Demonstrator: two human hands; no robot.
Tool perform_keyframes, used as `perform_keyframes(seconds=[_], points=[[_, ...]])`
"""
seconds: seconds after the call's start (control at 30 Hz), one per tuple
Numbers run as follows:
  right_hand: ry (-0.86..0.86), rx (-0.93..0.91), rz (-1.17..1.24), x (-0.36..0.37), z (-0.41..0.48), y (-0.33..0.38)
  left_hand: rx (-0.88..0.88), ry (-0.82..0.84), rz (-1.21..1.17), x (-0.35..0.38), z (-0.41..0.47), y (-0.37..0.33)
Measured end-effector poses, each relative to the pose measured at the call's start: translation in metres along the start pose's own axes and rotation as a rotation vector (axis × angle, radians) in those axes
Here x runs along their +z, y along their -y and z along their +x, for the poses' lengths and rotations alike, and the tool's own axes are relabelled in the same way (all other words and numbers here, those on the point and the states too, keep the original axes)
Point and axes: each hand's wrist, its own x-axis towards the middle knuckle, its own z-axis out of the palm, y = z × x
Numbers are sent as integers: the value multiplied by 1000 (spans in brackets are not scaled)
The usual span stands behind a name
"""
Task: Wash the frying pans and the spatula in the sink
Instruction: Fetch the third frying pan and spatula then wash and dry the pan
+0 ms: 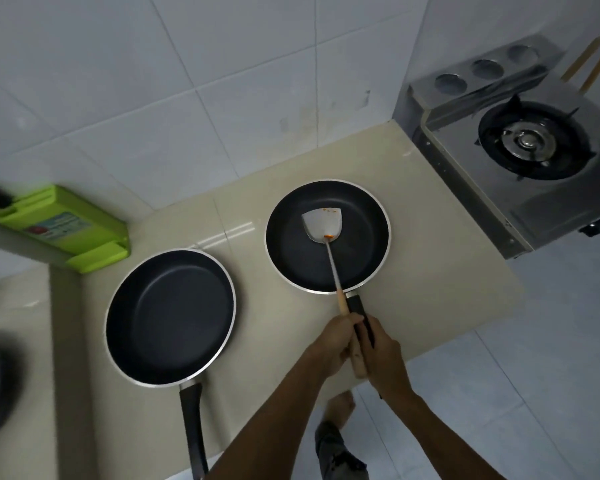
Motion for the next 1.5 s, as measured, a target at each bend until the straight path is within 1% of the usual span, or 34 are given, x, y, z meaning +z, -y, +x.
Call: perform_keyframes(seconds=[0.17, 0.33, 0.47, 0.6, 0.7, 0.87, 1.07, 1.2, 1.3, 1.4, 1.5], points=[[-39, -30, 16, 29, -47, 39, 63, 22, -16, -41, -44, 10], [-40, -105, 29, 76, -109, 83, 174, 23, -18, -101, -118, 23], [-75, -210, 26, 134, -172, 115, 277, 15, -46, -169, -182, 52], [-70, -285, 12, 193, -238, 140, 351, -55, -45, -236, -248, 87], [-35, -298, 23, 232, -281, 155, 405, -75, -62, -280, -290, 111], [44, -403, 31, 285, -333, 194, 474, -170, -116, -348, -349, 135], [228, -497, 20, 354, -368, 241, 531, -284, -217, -434, -397, 145], [306, -555, 25, 410, -384, 274, 519, -349, -296, -500, -417, 150], [378, -559, 5, 459, -396, 298, 534, -407, -330, -552, -433, 154], [446, -556, 38, 515, -405, 317, 504, -503, -331, -606, -447, 159], [492, -535, -1, 571, -419, 335, 453, -539, -351, -664, -457, 165]])
